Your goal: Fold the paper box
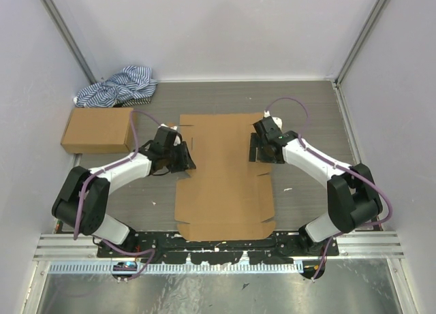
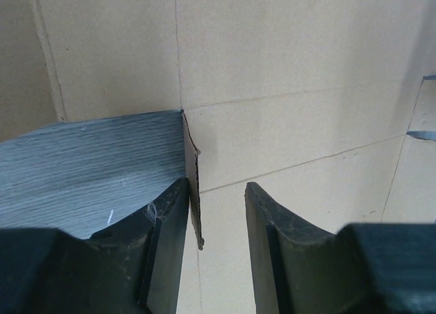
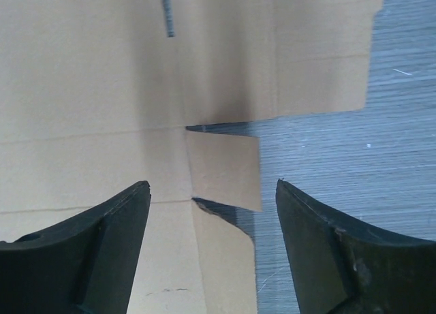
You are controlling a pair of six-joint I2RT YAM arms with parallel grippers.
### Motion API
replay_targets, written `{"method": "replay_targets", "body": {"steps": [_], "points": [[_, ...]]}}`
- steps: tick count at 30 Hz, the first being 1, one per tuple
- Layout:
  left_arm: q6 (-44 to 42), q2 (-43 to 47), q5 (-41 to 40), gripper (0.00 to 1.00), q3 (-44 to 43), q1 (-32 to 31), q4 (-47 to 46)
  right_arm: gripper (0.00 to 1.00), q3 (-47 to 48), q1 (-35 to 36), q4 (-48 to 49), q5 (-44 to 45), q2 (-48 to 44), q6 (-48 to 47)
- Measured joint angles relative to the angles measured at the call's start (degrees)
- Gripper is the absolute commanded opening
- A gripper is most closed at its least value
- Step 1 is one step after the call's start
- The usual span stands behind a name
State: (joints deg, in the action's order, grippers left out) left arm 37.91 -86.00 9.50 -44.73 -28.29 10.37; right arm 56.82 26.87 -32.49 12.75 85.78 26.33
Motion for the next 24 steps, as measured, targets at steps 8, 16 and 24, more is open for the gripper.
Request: {"method": "replay_targets", "body": {"steps": [8,16,24], "points": [[0.02,-0.83,0.07,0.46,-1.09,-0.39,0.17,0.81,-3.23,-5.42,1.79,-0.92,0.55,1.29],[0.07,-2.14,0.35,0.46,-2.8,-1.22,0.2,0.68,-4.59,-6.95,5.38,-8.59,4.0,0.35],[0.22,-2.73,0.5,0.45,-3.08,-1.92,0.26,0.63,-5.09,-5.84,8.48,-15.89,2.84,-0.63]]}}
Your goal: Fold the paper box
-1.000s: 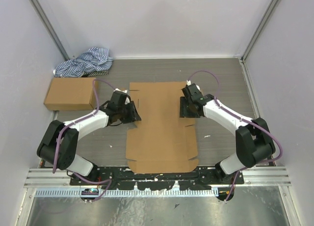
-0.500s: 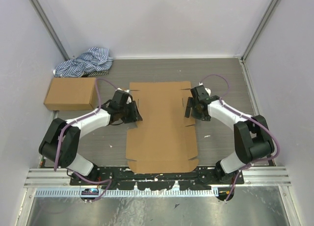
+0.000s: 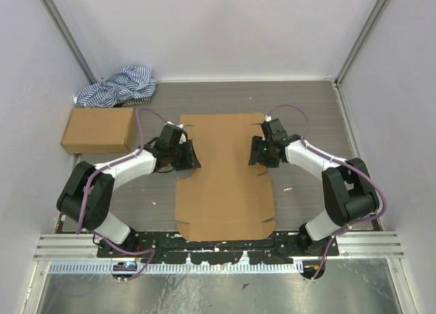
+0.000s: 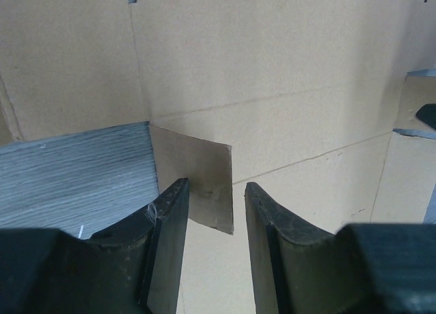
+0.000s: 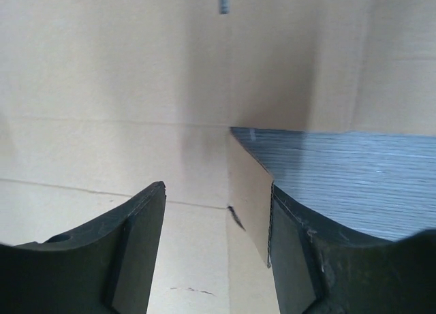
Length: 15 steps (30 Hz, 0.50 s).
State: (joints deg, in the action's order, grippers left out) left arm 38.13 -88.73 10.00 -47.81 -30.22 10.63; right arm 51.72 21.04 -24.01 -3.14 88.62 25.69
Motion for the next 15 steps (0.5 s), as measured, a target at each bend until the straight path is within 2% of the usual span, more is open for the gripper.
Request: {"method": "replay_targets", "body": {"steps": [15], "points": [[0.61,-3.1,0.57,0.45,-3.54,-2.43,-0.44,0.63,2.23,6.99,1.68,-1.22,3.82,-0.02]]}}
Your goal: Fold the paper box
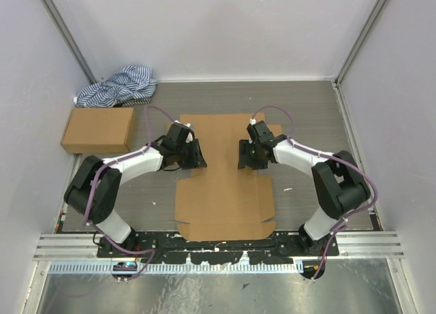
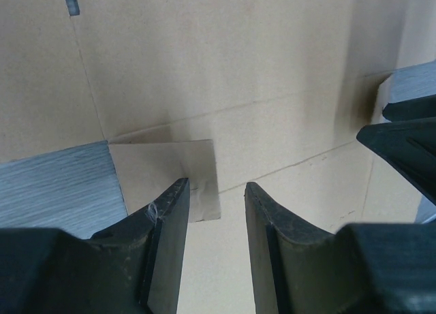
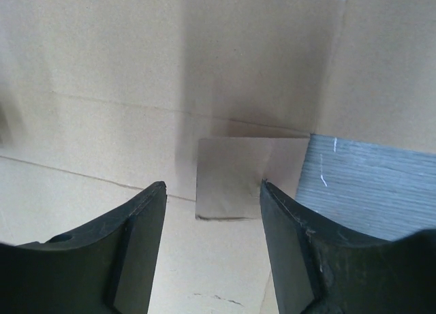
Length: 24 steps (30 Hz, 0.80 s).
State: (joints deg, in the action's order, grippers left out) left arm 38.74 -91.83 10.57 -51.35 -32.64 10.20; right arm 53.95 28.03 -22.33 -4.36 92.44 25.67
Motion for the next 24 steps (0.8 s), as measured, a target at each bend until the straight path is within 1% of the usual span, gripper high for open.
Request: {"method": "replay_targets", "body": {"steps": [6,16,21,23,24], "points": [[1.42,-6.19,1.09,0.43,-0.59,0.15,-2.29,0.63,2.25,0.96,0.39,0.59,4.15,0.04],[2.73,-7.19,1.4,0.42,-1.07,0.37,-3.98,0.63,3.5,1.75,0.22,2.84,5.2,0.31],[2.58,-6.6,0.46,0.43,-1.99,0.15,-1.14,0.63,5.03,1.99,-1.73,3.28,5.22,0.37],[2.1,-5.92,-0.44,0.46,-2.86,-0.02,1.77,0.63,6.71,2.08,-3.45,3.8,5.22,0.22],[1.77,-5.49,-1.22,0.5,-3.74,-0.04,3.91,0.63,8.13,2.12,-4.79,4.33,5.22,0.09]]}}
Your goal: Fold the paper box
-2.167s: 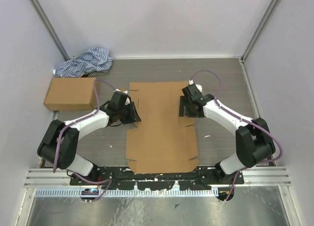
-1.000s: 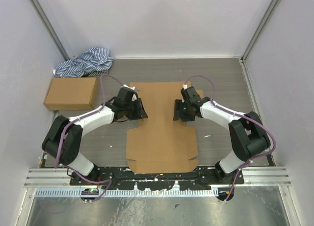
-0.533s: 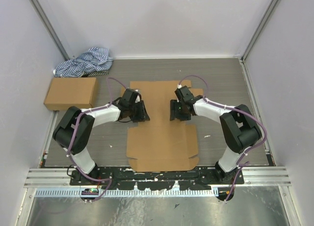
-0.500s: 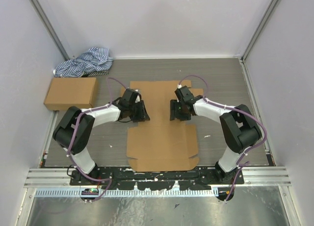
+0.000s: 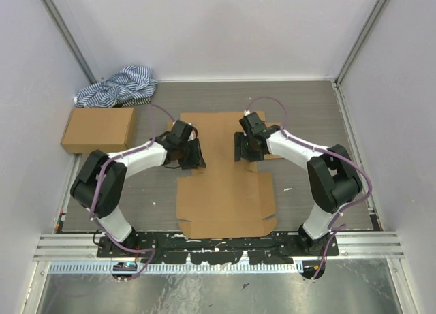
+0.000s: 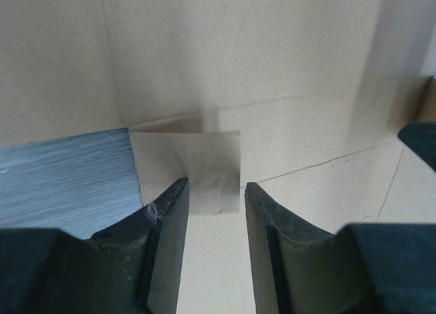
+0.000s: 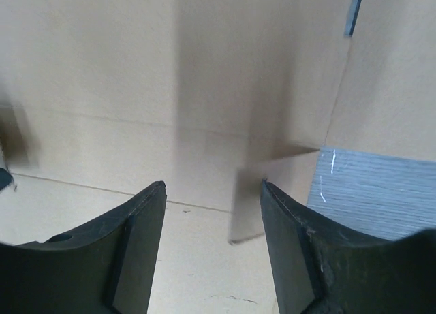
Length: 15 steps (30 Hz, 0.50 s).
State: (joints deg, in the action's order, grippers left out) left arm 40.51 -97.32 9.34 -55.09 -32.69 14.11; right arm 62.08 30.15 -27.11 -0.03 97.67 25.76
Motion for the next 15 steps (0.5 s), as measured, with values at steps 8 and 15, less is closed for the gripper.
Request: {"method": "replay_targets", "body": {"steps": [8,15], "points": [[-4.87,2.32,-6.45,0.77,-14.25,2.47,10.58,0.68,17.75,-4.79,-5.27,0.79,2.6,-2.71],[-6.54,-1.88,-5.84,0.74,-25.83,14.58,9.99,0.66,31.32,-15.28,-3.65,-0.7,13.68,-4.81]]}}
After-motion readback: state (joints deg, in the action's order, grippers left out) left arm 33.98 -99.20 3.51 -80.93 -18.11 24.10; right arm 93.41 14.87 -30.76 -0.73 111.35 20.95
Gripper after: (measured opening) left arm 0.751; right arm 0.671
